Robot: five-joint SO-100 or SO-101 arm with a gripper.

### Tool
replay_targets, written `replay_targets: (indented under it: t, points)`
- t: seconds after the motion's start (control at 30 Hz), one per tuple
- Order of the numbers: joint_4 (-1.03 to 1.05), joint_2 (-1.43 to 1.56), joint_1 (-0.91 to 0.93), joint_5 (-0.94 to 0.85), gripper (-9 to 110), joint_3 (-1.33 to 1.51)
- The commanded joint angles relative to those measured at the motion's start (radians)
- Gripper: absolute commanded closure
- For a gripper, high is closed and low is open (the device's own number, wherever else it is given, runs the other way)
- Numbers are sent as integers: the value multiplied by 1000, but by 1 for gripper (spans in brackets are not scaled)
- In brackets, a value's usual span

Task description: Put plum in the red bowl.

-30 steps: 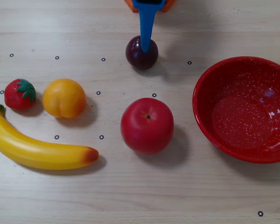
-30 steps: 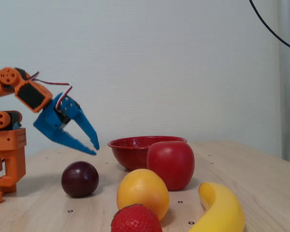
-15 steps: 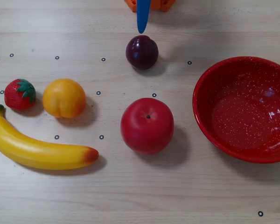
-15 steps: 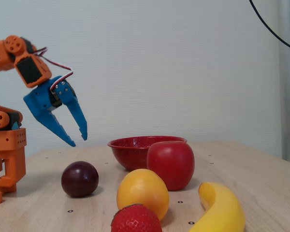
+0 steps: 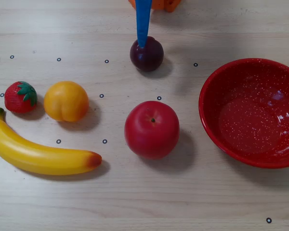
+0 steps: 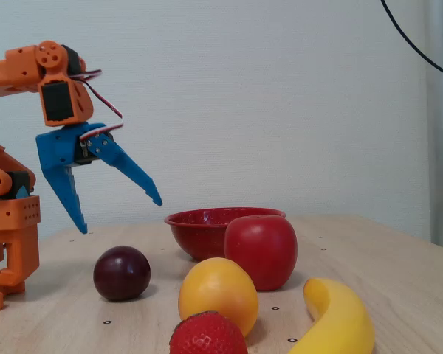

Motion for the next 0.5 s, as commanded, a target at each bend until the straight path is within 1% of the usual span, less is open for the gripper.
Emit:
replay_targets:
  t: [0.0,0.13,0.33,0.47]
  points:
    - [-5,-46,-8,6,57,-97]
    - [-43,-141,-8,-9,56,-83]
    - [-163,-207,6,17,55,-44]
    - [-195,-253,12,37,53,-34]
